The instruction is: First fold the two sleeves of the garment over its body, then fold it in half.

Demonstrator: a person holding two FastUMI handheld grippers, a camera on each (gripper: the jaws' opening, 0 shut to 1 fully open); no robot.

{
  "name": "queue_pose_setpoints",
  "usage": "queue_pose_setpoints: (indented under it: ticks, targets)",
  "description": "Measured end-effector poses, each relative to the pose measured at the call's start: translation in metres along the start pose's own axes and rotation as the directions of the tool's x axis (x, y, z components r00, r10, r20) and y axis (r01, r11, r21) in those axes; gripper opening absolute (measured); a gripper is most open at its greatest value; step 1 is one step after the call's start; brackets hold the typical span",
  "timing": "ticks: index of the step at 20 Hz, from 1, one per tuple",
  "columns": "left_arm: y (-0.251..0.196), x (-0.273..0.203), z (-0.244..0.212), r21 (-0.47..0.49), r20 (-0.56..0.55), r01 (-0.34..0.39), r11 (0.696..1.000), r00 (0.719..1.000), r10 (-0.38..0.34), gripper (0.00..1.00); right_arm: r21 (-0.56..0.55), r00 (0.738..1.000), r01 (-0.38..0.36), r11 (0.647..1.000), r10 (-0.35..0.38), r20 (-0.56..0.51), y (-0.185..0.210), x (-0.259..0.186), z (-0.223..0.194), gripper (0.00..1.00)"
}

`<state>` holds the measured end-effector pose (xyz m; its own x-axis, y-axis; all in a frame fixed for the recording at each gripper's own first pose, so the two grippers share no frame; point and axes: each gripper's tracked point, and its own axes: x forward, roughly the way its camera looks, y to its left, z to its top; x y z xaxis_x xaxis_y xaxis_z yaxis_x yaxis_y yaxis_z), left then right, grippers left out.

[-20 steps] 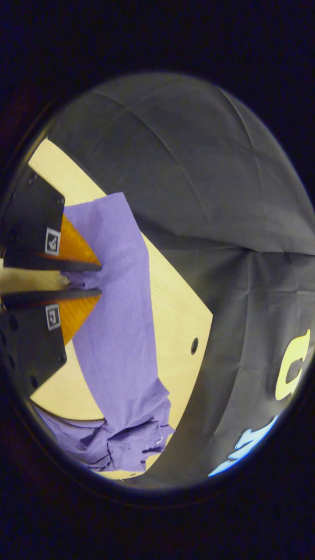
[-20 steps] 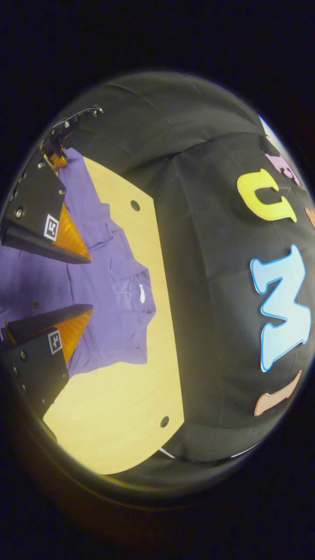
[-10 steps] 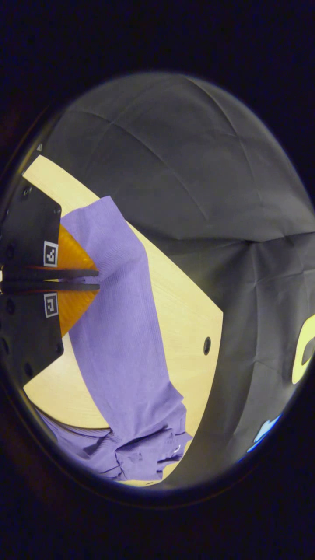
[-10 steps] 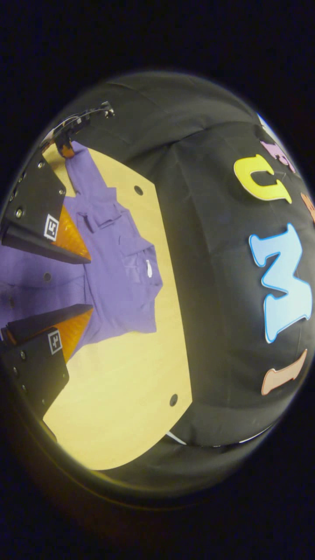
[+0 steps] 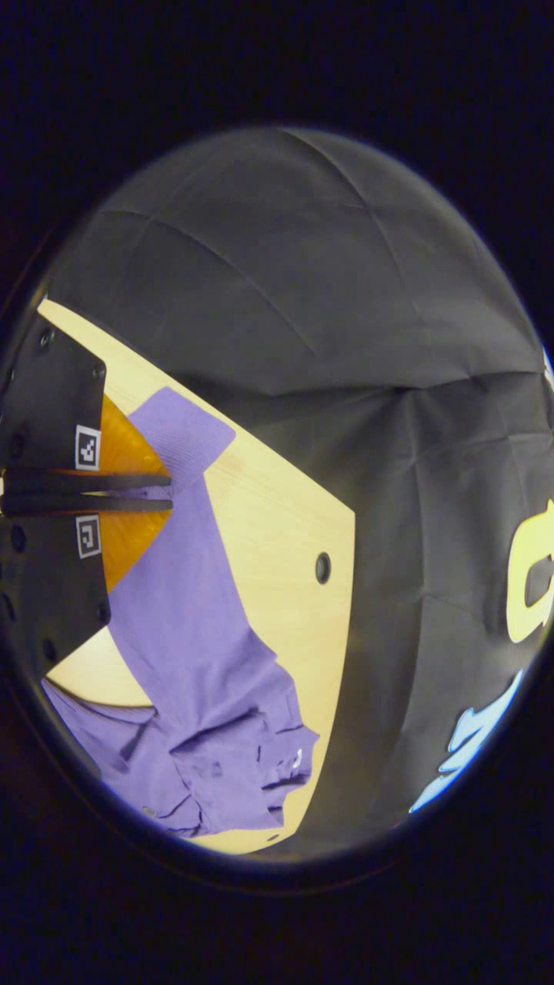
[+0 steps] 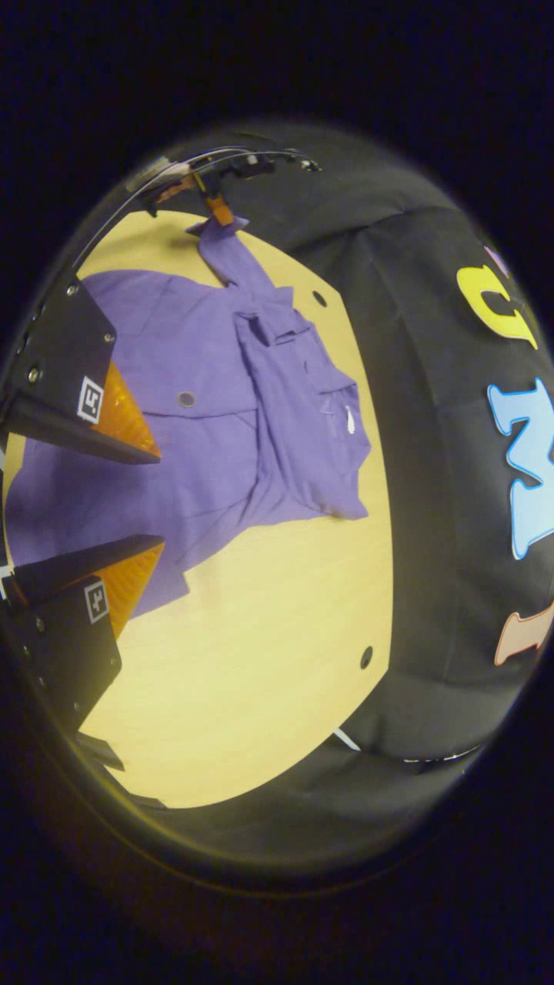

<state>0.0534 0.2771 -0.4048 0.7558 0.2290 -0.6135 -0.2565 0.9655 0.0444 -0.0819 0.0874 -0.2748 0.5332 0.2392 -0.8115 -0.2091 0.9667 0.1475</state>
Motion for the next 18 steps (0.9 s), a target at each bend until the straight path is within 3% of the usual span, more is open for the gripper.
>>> queue_pose_setpoints:
  ticks: [7, 18]
  targets:
    - [-0.122, -0.014, 0.065, 0.079, 0.087, 0.169, 0.982, 0.981, -0.176, 0.07, 0.056, 0.998, 0.012, 0.998, -0.008, -0.069, -0.016, -0.004, -0.041, 0.59]
    - [-0.326, -0.047, 0.111, 0.150, 0.113, 0.409, 0.900, 0.897, -0.426, 0.07, 0.134, 0.995, 0.035, 0.990, -0.022, -0.100, -0.037, -0.010, -0.076, 0.59]
